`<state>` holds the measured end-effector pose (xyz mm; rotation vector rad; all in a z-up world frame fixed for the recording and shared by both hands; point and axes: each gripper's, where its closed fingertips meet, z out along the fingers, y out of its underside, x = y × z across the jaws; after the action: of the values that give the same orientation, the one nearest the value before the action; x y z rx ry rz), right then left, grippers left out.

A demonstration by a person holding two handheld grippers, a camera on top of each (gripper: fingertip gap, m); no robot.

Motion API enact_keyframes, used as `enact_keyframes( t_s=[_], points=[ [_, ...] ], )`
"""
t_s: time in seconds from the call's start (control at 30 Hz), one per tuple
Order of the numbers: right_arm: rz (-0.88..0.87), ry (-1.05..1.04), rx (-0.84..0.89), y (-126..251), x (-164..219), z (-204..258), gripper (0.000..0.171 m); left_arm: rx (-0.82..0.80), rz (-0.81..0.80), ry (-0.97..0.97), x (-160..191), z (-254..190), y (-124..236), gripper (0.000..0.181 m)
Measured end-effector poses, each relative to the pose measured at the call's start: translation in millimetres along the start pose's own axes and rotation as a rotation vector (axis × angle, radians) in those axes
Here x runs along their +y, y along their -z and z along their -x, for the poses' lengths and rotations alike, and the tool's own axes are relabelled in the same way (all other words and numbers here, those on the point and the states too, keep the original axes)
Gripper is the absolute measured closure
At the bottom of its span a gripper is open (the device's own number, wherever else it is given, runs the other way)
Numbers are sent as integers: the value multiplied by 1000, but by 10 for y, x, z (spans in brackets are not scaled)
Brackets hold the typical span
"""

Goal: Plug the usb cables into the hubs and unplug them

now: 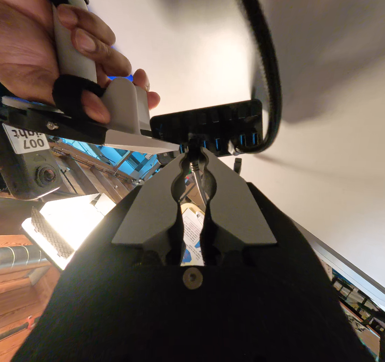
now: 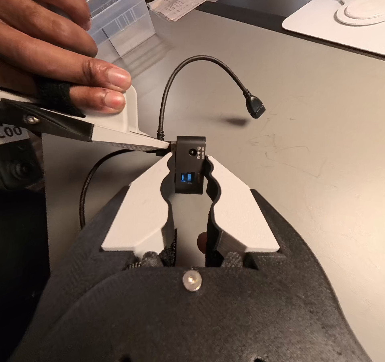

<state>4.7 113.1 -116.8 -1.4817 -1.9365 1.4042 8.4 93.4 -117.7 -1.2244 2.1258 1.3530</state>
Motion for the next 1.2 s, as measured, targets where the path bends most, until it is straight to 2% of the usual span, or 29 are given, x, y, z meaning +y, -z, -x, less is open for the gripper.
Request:
enact_keyframes(
  t_s=[0.23,0.57,0.7,0.87,0.97,1.07,1.2],
  points=[
    [-11,-8,-9,-6,-19,31,145,-12,6,15,11,-12,3,166],
    [-19,7,-73,-34,-20,115,145,-132,-42,20,-6,-35,18,164],
    [-34,38,-69,-38,-30,106,144,-160,-41,78,8,-36,11,165],
    [-191,31,-52,116,-283,-3,137,-213,17,346,229,57,2,172],
    [-280,42,-52,279,-427,-59,132,-325,90,538,471,154,52,172],
    [-280,56,-42,260,-415,-93,125,-437,119,729,612,222,115,171],
    [-238,120,-24,84,-306,-53,121,-502,95,866,564,228,89,171]
  ],
)
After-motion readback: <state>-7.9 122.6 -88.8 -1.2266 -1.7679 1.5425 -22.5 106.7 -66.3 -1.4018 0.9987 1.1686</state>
